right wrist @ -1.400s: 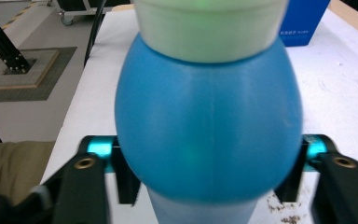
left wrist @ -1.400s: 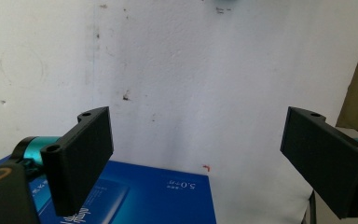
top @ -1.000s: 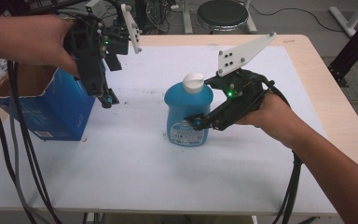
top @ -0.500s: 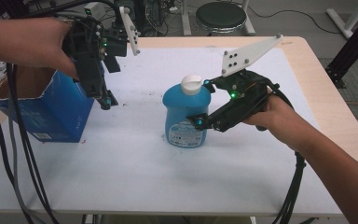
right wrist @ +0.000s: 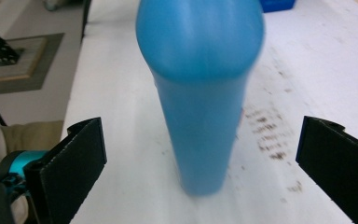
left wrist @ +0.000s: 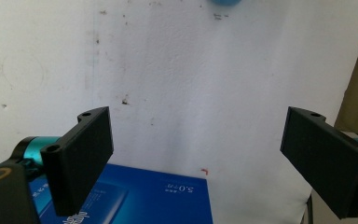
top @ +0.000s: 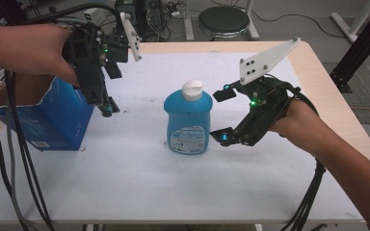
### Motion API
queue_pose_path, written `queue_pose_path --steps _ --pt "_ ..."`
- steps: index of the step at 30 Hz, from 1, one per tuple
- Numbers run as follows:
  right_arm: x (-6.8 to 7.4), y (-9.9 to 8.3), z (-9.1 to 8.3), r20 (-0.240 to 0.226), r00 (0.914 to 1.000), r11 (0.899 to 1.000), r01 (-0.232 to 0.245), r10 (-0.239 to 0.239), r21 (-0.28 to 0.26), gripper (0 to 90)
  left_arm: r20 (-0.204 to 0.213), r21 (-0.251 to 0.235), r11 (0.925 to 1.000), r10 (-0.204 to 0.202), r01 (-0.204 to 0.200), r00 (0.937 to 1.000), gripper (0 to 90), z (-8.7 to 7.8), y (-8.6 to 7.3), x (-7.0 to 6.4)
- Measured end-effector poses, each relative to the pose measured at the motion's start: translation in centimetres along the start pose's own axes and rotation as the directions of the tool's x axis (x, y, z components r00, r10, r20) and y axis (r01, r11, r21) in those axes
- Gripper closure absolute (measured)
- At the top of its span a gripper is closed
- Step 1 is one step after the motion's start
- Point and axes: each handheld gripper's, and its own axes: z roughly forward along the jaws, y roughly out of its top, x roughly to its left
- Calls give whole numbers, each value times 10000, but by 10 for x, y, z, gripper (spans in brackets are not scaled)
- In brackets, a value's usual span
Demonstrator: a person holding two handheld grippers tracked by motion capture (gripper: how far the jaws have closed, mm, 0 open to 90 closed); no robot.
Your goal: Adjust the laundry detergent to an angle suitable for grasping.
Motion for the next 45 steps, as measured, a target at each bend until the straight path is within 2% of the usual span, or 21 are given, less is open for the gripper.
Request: queue_pose_path --steps 3,6,7,8,10,13,18,19,20,21,22,23,24,25,26,29,32,34,42,45 --pt "1 -2 -11 506 9986 9998 -135 143 -162 7 1 -19 10000 22 -22 10000 93 0 1 -1" --pt "0 -4 -25 838 9961 9996 -264 259 46 7 -6 -77 10000 13 -13 10000 93 0 3 -1" --pt "-1 -5 -36 1389 9897 9987 -398 351 312 7 -5 -47 10000 25 -25 10000 93 -1 3 -1" --pt "-1 -5 -36 1389 9897 9987 -398 351 312 7 1 -29 10000 64 -64 10000 93 -1 4 0" --pt "-4 -4 -48 1843 9819 9948 -606 446 822 7 12 -75 10000 43 -43 10000 93 0 5 0" --pt "-8 -3 -68 2168 9749 9846 -843 497 1534 8 25 -64 10000 62 -62 10000 93 0 6 1" --pt "-19 -5 -97 2269 9719 9481 -1292 629 2905 13 14 -80 10000 52 -52 10000 93 -1 7 4" --pt "-24 -5 -105 2499 9665 9330 -1418 582 3308 14 28 -75 10000 40 -40 10000 93 -1 8 4" --pt "-24 -5 -105 2499 9665 9330 -1418 582 3308 14 47 -82 10000 52 -51 10000 93 -1 8 4" --pt "-27 -5 -108 2614 9633 9235 -1534 606 3515 14 59 -60 10000 70 -70 10000 93 -1 9 5" --pt "-29 -4 -111 2793 9578 9078 -1750 674 3811 14 62 -72 9999 71 -71 10000 93 0 9 5" --pt "-29 -4 -111 2793 9578 9078 -1750 674 3811 14 62 -72 9999 71 -71 10000 93 0 9 5" --pt "-32 -4 -112 2898 9539 8905 -1977 784 4098 14 89 -77 9999 73 -72 9999 93 0 10 5" --pt "-37 -4 -113 3037 9466 8618 -2419 1085 4458 14 87 -108 9999 43 -42 10000 93 1 10 6" --pt "-39 -4 -113 2922 9488 8511 -2497 1198 4618 14 82 -62 10000 64 -63 9999 93 0 10 6" --pt "-41 -7 -112 2674 9547 8324 -2523 1308 4935 14 92 -84 10000 35 -35 10000 93 0 10 7" --pt "-40 -9 -110 2586 9600 8237 -2314 1072 5176 23 91 -67 10000 35 -34 10000 93 0 10 7" --pt "-39 -9 -109 2588 9600 8181 -2330 1071 5258 23 87 -93 10000 31 -31 10000 93 0 9 7" --pt "-36 -8 -108 2440 9643 8259 -2196 1029 5193 24 67 -84 10000 25 -25 10000 93 -1 8 7" --pt "-35 -7 -107 2392 9659 8258 -2137 989 5219 24 67 -100 9999 54 -54 10000 93 -1 9 7"
